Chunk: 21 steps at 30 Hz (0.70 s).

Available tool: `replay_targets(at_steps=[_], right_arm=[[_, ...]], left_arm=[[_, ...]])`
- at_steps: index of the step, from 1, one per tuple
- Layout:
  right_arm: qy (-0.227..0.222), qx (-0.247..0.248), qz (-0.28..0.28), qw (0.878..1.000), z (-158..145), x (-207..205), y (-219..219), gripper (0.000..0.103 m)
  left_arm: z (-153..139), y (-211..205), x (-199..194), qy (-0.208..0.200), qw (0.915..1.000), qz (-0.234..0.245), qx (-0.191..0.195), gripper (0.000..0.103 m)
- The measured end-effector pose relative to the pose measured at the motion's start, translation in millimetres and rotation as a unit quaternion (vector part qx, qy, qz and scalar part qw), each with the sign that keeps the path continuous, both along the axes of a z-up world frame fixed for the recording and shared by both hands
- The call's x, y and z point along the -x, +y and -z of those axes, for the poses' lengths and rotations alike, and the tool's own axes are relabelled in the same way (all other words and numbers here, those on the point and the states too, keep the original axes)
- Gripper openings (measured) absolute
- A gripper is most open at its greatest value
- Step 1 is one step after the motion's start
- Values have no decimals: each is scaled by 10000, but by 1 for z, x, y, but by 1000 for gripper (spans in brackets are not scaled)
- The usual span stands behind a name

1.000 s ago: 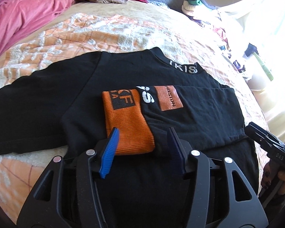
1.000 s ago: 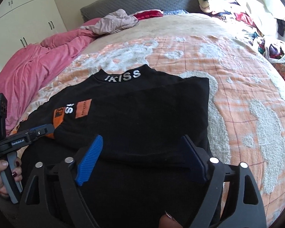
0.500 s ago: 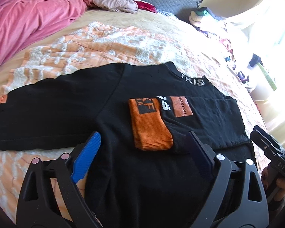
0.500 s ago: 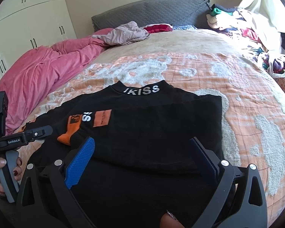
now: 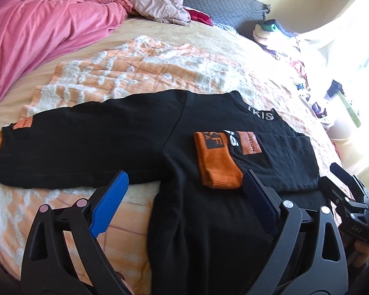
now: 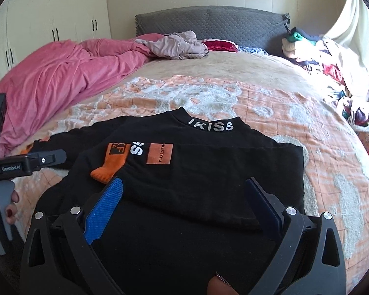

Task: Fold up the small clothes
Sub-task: 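Move the left gripper to the orange cuff of the other sleeve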

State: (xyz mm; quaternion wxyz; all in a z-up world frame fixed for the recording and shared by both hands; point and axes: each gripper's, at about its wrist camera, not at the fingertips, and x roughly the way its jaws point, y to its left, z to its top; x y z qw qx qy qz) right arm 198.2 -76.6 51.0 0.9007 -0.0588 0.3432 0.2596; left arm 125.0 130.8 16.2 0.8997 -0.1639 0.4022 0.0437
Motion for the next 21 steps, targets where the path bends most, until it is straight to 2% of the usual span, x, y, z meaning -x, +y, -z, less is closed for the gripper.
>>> replay_targets(at_steps=[9, 11, 21], right_arm=[[-56, 71, -224, 9997, -7, 8, 31, 98], [-10, 49, -298, 9995, -8, 9, 40, 98], [94, 34, -610, 9981, -12, 19, 88, 98]], left_arm=[[-2, 32, 22, -77, 9993, -344, 110, 87], [-1, 43, 28, -75, 9987, -484, 142, 91], [4, 90, 53, -62, 9937, -1091, 229, 93]])
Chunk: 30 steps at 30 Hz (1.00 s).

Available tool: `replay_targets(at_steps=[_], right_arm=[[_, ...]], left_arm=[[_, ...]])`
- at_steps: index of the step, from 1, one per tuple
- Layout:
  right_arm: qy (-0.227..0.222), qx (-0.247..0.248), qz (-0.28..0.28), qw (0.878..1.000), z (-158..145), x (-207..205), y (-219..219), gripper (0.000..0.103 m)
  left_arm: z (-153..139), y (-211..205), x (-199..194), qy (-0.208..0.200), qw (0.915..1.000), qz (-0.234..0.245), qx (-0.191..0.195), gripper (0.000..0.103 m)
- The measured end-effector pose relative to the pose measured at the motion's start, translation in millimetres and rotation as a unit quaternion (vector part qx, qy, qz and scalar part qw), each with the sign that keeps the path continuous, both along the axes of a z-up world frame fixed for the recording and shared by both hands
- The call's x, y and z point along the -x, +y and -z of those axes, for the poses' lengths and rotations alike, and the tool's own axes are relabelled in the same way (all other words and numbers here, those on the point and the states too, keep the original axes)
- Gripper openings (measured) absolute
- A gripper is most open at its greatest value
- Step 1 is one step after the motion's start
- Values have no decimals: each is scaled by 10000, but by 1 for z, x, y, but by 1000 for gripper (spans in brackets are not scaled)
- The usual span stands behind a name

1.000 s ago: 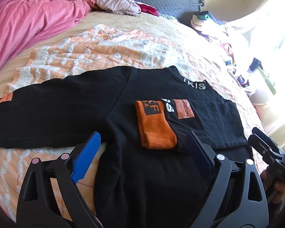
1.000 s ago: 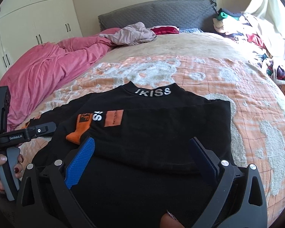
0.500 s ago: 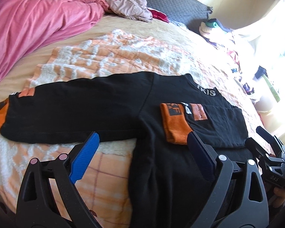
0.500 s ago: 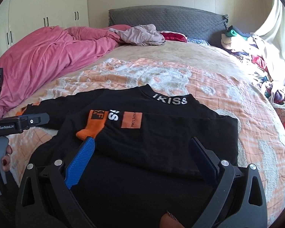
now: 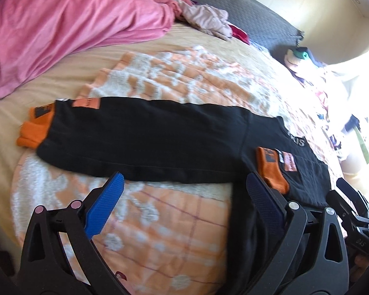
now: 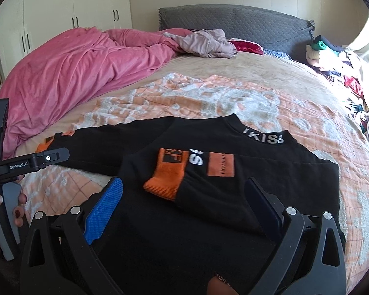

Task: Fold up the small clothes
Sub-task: 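Move the left gripper to the orange cuff of the other sleeve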

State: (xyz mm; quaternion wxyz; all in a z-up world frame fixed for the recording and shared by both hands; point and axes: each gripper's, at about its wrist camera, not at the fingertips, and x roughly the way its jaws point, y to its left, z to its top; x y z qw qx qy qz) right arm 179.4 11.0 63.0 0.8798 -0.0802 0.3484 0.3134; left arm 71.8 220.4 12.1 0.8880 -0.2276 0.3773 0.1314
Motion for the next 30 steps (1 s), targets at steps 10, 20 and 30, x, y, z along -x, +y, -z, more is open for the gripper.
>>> replay_targets(at_steps=[10, 20, 30], right_arm=[[-12, 82, -254, 9996, -1, 12, 32, 98], [9, 233, -401, 9989, 6, 24, 56, 98], [122, 189, -385, 9990, 11, 28, 51, 98]], left_arm=[[10, 36, 19, 53, 9985, -506, 225, 93], [26, 67, 34, 79, 9939, -932, 590, 93], [41, 102, 43, -98, 9833, -1512, 1011, 92]])
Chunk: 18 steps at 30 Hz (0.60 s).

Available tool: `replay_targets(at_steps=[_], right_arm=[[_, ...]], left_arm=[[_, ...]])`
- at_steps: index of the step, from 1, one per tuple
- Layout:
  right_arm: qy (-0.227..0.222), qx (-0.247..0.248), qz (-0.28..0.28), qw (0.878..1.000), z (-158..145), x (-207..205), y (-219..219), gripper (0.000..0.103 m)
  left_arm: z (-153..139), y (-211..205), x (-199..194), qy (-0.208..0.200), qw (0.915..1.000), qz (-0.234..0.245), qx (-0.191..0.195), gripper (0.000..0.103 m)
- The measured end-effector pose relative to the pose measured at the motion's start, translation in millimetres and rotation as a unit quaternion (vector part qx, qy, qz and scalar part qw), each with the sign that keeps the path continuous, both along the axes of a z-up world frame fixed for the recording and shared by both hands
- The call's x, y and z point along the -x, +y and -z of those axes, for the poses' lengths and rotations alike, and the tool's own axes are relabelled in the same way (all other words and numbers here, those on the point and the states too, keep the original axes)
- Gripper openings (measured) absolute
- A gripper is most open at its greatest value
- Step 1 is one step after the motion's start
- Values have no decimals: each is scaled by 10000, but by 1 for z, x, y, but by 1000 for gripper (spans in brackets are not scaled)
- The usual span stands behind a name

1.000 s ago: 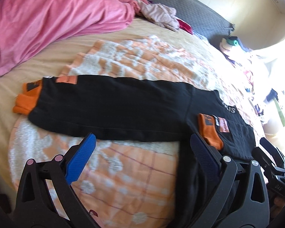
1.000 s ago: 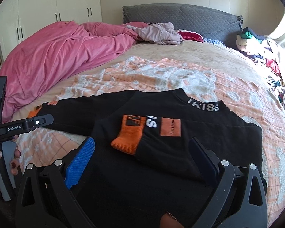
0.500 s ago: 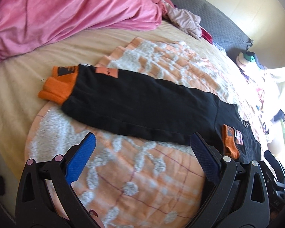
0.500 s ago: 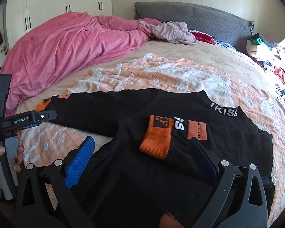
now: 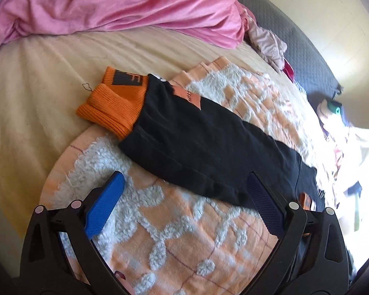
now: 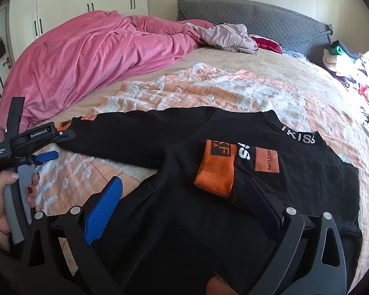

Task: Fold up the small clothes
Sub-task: 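Move the left gripper to the orange cuff of the other sleeve, then close the left gripper on the orange cuff and lift it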

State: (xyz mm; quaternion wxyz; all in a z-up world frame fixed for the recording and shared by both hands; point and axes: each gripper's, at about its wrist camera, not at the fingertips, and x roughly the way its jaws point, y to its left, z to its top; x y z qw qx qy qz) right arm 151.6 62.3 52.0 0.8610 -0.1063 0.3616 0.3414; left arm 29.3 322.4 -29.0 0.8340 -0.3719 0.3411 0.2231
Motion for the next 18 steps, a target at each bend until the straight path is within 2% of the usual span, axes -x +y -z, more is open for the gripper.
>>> replay_targets(at_steps=[2, 4, 11, 12, 13, 14, 15, 18], right_arm=[[-72, 48, 70, 9999, 1, -1, -1, 98], [-121, 113, 193, 9997, 3, -3, -3, 98], [-12, -7, 431, 9991, 6, -9, -15, 98], [-13, -32, 452, 9990, 5, -9, -16, 98], [-16, -51, 470, 9989, 5, -10, -17, 98], [-25, -74, 493, 9988, 4, -10, -19, 98], [-37, -97, 516, 9986, 4, -10, -21, 98], [-29, -141, 580, 9982, 5, -13, -24, 98]], left_arm=[[-1, 2, -1, 35, 9997, -124, -184, 84], [2, 9, -1, 27, 9995, -322, -69, 75], [4, 34, -16, -87, 9945, -1045, 85, 74], [5, 37, -18, -112, 9934, -1137, 76, 70], [5, 39, -18, -96, 9919, -1264, 27, 52], [5, 41, -18, -130, 9906, -1358, -15, 43], [7, 43, -16, -193, 9895, -1432, -14, 29], [11, 49, -8, -328, 9879, -1510, 84, 12]])
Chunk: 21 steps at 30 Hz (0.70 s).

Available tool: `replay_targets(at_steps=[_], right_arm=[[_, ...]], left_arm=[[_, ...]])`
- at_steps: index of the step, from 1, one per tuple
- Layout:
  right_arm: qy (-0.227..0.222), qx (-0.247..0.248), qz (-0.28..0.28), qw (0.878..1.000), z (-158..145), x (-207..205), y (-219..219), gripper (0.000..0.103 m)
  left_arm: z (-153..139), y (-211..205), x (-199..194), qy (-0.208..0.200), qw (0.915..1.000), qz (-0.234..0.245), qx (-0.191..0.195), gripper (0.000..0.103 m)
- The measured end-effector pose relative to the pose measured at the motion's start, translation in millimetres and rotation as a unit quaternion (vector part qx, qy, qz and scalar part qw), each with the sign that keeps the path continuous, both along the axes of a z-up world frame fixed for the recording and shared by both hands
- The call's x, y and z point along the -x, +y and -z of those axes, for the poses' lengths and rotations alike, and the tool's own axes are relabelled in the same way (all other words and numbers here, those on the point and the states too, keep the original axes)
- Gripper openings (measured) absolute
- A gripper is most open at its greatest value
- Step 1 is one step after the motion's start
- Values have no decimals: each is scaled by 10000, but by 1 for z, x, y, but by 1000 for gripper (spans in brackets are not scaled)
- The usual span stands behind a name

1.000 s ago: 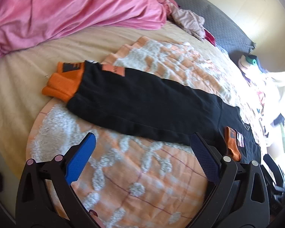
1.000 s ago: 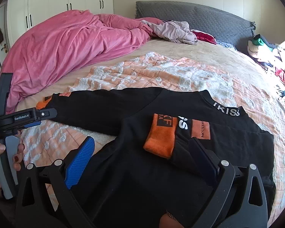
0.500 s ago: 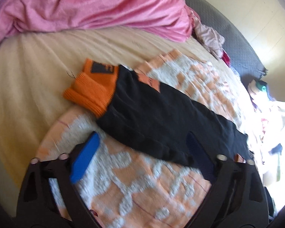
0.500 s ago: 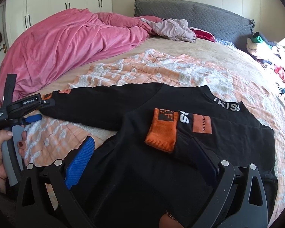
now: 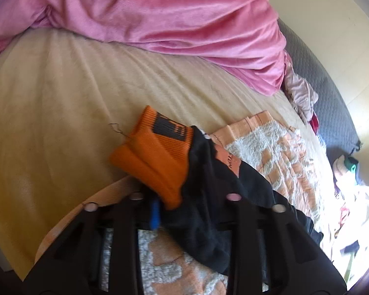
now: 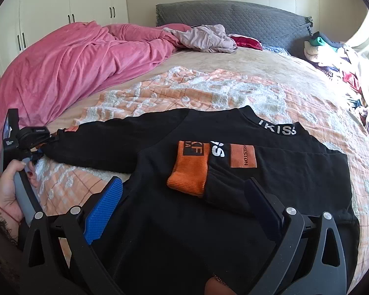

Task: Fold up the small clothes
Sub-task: 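Close the left gripper on the orange cuff and lift it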

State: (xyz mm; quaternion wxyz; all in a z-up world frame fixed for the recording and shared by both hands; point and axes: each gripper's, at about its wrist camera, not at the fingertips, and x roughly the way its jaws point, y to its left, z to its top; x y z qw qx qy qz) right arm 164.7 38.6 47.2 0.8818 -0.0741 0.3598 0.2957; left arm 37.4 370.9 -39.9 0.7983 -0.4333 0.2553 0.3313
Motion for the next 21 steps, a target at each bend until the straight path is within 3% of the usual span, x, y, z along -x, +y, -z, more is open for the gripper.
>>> replay_targets(at_steps=[5, 8, 13, 21], right_arm=[[78, -195, 255, 9995, 6, -6, -9, 98], [240, -375, 450, 9980, 14, -10, -16, 98], [381, -546, 698, 9953, 21, -13, -27, 98], [427, -802, 1142, 9893, 18, -15, -54, 98]], left_arm=[[-14, -9, 4, -572, 9978, 329, -36, 9], [-36, -23, 2, -780, 9944, 588, -409, 9], [-65, -49, -1, -1136, 9849, 996, -846, 9], [-90, -92, -19, -1512, 9654, 1832, -1072, 8]])
